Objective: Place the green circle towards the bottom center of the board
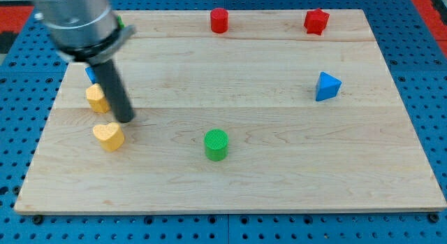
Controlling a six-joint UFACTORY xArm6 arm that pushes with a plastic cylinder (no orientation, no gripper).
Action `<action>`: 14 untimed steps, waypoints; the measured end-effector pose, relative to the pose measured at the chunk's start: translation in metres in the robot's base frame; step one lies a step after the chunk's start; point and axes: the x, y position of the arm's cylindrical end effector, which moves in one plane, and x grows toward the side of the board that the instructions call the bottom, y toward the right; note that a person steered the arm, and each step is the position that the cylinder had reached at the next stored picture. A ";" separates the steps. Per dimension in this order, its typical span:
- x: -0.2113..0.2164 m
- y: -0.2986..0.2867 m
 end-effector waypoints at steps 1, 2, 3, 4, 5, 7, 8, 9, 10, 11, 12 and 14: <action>0.014 0.011; 0.034 -0.051; 0.056 -0.058; 0.019 -0.090; -0.019 -0.118; -0.027 0.025; -0.026 0.129; -0.020 0.105; -0.037 0.044; -0.014 0.022; 0.002 0.056; 0.026 0.236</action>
